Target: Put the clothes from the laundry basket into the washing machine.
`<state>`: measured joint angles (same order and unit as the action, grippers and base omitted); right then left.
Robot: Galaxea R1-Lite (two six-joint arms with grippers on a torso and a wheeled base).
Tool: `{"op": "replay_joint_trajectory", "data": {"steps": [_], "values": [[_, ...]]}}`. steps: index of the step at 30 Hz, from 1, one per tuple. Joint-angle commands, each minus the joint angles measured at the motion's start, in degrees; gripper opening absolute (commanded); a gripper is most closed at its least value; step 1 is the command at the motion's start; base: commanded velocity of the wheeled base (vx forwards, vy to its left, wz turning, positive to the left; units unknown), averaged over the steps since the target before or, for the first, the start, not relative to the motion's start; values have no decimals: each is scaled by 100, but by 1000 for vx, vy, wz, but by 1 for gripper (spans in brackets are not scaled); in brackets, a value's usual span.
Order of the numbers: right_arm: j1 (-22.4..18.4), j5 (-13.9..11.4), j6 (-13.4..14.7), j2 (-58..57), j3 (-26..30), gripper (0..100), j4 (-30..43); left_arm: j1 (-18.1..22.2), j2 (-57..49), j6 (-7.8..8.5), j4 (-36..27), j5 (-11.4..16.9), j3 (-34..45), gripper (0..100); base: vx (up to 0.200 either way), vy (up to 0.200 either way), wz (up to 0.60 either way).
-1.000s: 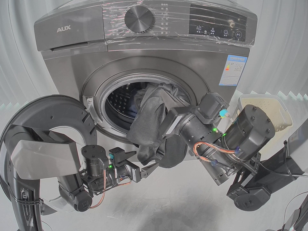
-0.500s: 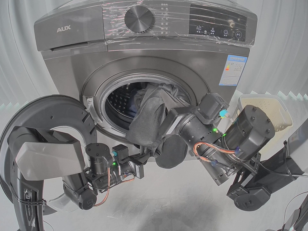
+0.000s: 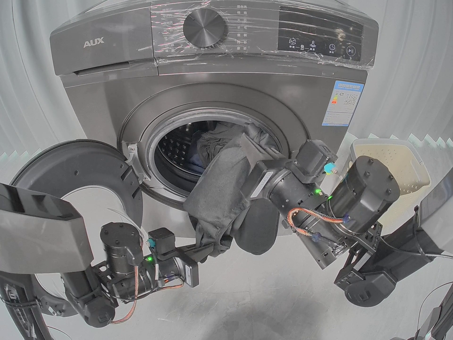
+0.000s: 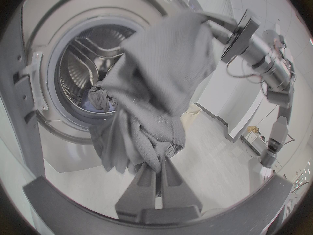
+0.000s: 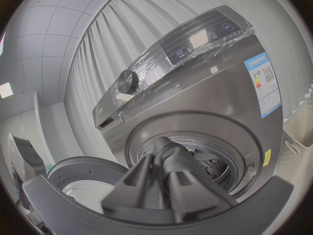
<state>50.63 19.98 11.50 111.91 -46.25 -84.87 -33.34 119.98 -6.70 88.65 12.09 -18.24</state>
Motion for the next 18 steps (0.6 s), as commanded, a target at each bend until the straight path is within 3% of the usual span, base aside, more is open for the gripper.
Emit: {"op": "replay_joint_trajectory", "data": {"steps": [1, 5, 7, 14, 18], "values": [[-27, -12, 72, 85, 292, 100, -3, -94, -959, 46, 3, 12, 523, 0, 0, 0, 0], [-88, -29, 125, 68, 573, 100, 6, -15, -1337, -15, 3, 21, 435, 0, 0, 0, 0], [-123, -29, 125, 33, 776, 100, 14, 65, -1372, 46, 3, -5, 365, 0, 0, 0, 0], [-132, -38, 125, 24, 1180, 100, 50, 205, -1363, 38, 3, 12, 268, 0, 0, 0, 0], [-132, -56, 107, 6, 1681, 100, 129, 258, -1398, 3, 3, -14, 48, 0, 0, 0, 0]]}}
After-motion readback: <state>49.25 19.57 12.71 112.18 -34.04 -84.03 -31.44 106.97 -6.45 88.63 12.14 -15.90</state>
